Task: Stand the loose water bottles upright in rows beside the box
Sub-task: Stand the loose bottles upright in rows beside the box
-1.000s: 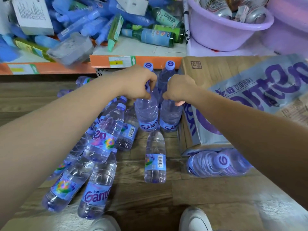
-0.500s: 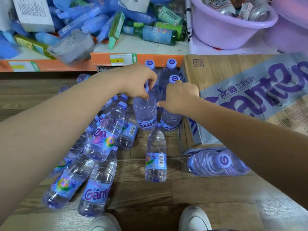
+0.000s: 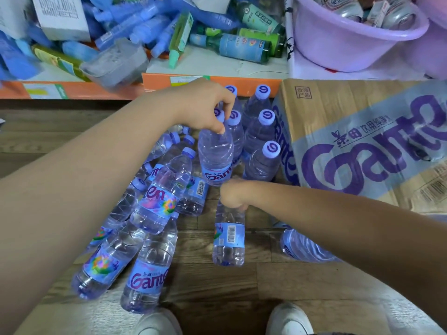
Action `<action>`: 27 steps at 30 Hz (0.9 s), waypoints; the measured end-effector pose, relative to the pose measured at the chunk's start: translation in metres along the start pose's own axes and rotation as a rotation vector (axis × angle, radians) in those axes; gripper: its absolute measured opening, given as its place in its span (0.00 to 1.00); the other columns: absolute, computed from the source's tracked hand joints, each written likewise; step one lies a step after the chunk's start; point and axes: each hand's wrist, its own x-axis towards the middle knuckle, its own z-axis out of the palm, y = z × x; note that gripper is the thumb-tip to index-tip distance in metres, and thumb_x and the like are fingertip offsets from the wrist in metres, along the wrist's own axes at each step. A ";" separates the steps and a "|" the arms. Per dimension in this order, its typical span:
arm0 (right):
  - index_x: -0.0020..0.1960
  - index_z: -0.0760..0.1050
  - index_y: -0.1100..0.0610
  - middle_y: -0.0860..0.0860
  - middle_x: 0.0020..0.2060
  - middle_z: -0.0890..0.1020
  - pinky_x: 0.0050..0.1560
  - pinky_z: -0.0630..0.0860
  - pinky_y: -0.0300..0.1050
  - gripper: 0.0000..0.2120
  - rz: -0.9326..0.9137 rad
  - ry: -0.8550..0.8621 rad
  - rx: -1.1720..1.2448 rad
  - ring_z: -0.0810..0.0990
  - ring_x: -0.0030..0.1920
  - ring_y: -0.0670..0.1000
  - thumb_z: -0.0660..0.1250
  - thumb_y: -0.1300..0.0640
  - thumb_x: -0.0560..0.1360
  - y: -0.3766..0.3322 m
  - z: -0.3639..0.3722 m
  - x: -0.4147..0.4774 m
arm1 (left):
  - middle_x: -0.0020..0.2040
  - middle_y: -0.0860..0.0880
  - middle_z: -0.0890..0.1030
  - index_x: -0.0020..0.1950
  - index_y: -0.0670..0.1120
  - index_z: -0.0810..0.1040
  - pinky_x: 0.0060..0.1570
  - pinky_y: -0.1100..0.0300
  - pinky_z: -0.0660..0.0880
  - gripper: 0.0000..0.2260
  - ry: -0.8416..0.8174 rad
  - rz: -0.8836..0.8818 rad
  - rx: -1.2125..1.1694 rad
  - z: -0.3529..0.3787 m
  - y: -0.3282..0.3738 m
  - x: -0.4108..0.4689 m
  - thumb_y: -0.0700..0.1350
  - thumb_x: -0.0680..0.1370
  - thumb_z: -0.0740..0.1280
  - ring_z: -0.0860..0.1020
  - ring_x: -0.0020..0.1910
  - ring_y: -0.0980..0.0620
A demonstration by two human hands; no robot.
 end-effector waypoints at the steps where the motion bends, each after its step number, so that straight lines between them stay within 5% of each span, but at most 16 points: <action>1: 0.51 0.76 0.66 0.56 0.46 0.76 0.38 0.73 0.41 0.10 0.020 0.014 -0.028 0.75 0.39 0.53 0.57 0.63 0.78 -0.003 0.004 0.003 | 0.49 0.41 0.78 0.49 0.45 0.78 0.49 0.52 0.74 0.10 0.001 0.004 -0.010 0.000 -0.001 0.000 0.45 0.71 0.73 0.78 0.48 0.41; 3: 0.69 0.66 0.66 0.61 0.64 0.69 0.53 0.76 0.49 0.20 0.015 0.109 -0.140 0.73 0.59 0.60 0.58 0.59 0.79 -0.004 0.021 0.014 | 0.48 0.43 0.77 0.50 0.45 0.78 0.48 0.54 0.72 0.10 0.019 0.012 -0.001 0.000 -0.003 0.001 0.45 0.71 0.73 0.75 0.48 0.44; 5: 0.73 0.56 0.66 0.63 0.71 0.60 0.58 0.75 0.54 0.29 0.065 0.197 -0.118 0.71 0.65 0.63 0.61 0.53 0.78 -0.003 0.030 0.017 | 0.48 0.45 0.75 0.51 0.45 0.78 0.45 0.58 0.67 0.11 0.052 0.017 0.001 -0.002 -0.006 0.001 0.44 0.71 0.72 0.72 0.47 0.46; 9: 0.67 0.55 0.60 0.59 0.62 0.72 0.42 0.71 0.49 0.33 -0.005 0.287 0.065 0.77 0.54 0.60 0.69 0.47 0.73 0.003 0.020 0.019 | 0.50 0.40 0.76 0.52 0.45 0.79 0.48 0.55 0.69 0.11 0.111 0.014 0.032 -0.005 -0.011 -0.001 0.43 0.70 0.72 0.74 0.50 0.44; 13: 0.71 0.55 0.57 0.59 0.65 0.67 0.40 0.82 0.50 0.43 0.048 0.075 0.212 0.80 0.49 0.59 0.75 0.45 0.67 0.007 0.004 0.014 | 0.48 0.46 0.74 0.51 0.46 0.79 0.49 0.56 0.69 0.10 0.128 0.030 0.029 -0.004 -0.016 -0.005 0.43 0.71 0.72 0.71 0.47 0.48; 17: 0.53 0.69 0.62 0.57 0.52 0.71 0.34 0.79 0.42 0.20 0.040 -0.079 0.271 0.78 0.33 0.52 0.74 0.50 0.71 0.010 0.002 0.008 | 0.47 0.48 0.71 0.52 0.47 0.78 0.51 0.57 0.69 0.10 0.152 0.044 0.040 -0.003 -0.017 -0.009 0.44 0.72 0.71 0.70 0.48 0.49; 20: 0.59 0.70 0.69 0.63 0.57 0.75 0.52 0.81 0.49 0.15 0.060 -0.236 0.293 0.83 0.46 0.60 0.67 0.64 0.75 0.008 0.008 0.006 | 0.48 0.49 0.71 0.52 0.47 0.78 0.50 0.59 0.67 0.09 0.139 0.057 0.056 -0.002 -0.014 -0.010 0.44 0.72 0.71 0.70 0.48 0.50; 22: 0.60 0.69 0.75 0.66 0.55 0.80 0.57 0.79 0.45 0.14 0.061 -0.361 0.259 0.81 0.53 0.59 0.61 0.69 0.77 0.009 0.013 0.003 | 0.48 0.49 0.71 0.52 0.47 0.78 0.50 0.59 0.68 0.09 0.121 0.065 0.070 -0.002 -0.011 -0.012 0.44 0.73 0.71 0.71 0.49 0.49; 25: 0.66 0.69 0.69 0.61 0.63 0.75 0.46 0.80 0.40 0.17 -0.004 -0.328 0.327 0.78 0.51 0.52 0.61 0.71 0.77 0.014 0.013 -0.007 | 0.50 0.48 0.72 0.52 0.47 0.78 0.54 0.55 0.70 0.09 0.119 0.078 0.070 -0.001 -0.007 -0.013 0.45 0.73 0.71 0.72 0.51 0.48; 27: 0.63 0.71 0.62 0.57 0.57 0.73 0.37 0.80 0.34 0.14 -0.070 -0.327 0.398 0.77 0.42 0.49 0.62 0.67 0.77 0.014 0.009 -0.021 | 0.50 0.48 0.73 0.53 0.47 0.78 0.53 0.56 0.69 0.10 0.127 0.081 0.070 0.000 -0.002 -0.012 0.45 0.73 0.70 0.72 0.51 0.48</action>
